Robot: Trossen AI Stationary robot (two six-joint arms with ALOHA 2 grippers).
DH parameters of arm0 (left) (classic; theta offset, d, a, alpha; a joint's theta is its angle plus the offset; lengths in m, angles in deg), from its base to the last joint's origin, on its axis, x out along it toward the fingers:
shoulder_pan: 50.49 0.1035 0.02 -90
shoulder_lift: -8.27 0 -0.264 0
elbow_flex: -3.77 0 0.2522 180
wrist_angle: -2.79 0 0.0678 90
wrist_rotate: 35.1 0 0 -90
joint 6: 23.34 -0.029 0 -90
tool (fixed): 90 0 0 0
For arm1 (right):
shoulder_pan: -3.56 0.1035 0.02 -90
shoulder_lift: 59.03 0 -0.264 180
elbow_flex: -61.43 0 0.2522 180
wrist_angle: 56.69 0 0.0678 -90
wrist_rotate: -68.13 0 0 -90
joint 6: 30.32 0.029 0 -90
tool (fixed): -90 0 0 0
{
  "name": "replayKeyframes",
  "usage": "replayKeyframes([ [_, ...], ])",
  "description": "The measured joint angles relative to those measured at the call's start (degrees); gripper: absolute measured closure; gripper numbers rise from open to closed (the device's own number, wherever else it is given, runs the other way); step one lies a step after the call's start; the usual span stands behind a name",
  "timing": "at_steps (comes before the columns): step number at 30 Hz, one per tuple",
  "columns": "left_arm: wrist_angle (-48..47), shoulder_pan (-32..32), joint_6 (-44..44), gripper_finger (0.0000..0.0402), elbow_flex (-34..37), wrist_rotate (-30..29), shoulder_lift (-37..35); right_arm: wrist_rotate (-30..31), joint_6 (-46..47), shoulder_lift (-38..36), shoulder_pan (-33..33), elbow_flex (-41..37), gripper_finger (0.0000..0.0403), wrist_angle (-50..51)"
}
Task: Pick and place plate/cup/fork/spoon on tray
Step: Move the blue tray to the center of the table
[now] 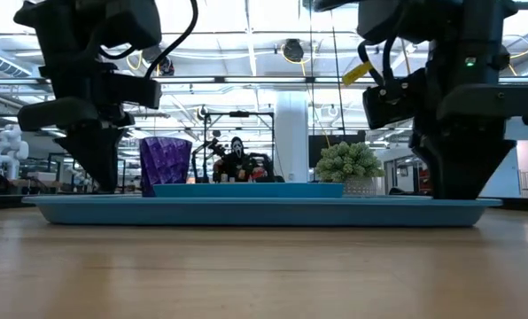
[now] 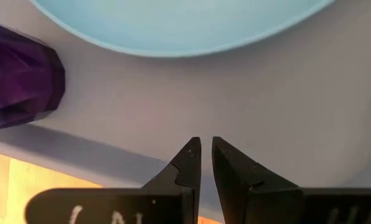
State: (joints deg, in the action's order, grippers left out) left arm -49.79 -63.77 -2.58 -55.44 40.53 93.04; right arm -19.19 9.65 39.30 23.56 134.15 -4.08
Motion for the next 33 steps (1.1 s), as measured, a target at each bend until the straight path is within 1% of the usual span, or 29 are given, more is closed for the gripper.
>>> replayKeyframes([
  [6, 0.42, -0.04, 0.59, 0.0360, 0.00, -0.02, 0.00, 0.22, 2.91, 0.00, 1.37, 0.00, 0.0273, -0.45],
  [11, 2.54, -0.27, 0.59, 0.0360, -0.01, 0.05, 0.00, 0.61, 2.81, 0.00, 2.46, 0.00, 0.0273, -0.78],
  [14, 3.57, -1.01, 0.61, 0.0360, 0.00, 0.45, 0.00, 1.83, 2.85, 0.02, 2.73, 0.00, 0.0273, -0.72],
  [18, 4.69, -2.21, 2.54, 0.0360, 0.00, 0.42, 0.00, 1.96, 2.86, 0.02, 2.68, -0.39, 0.0273, -0.99],
  [20, 4.80, -3.06, 3.92, 0.0360, 0.00, 0.56, 0.00, 2.01, 2.85, -0.02, 2.68, -0.68, 0.0273, -1.11],
  [26, 4.84, -6.04, 7.11, 0.0360, 0.00, 4.18, 0.00, 2.08, 2.35, -0.07, 2.68, -1.01, 0.0273, -1.09],
  [29, 4.86, -8.00, 9.26, 0.0360, 0.00, 4.91, 0.02, 2.08, 2.17, -0.07, 2.68, -1.01, 0.0273, -1.00],
  [33, 5.82, -11.46, 12.43, 0.0360, 0.02, 5.20, 2.45, 2.08, 2.09, -0.07, 2.68, -1.07, 0.0273, -0.98],
])
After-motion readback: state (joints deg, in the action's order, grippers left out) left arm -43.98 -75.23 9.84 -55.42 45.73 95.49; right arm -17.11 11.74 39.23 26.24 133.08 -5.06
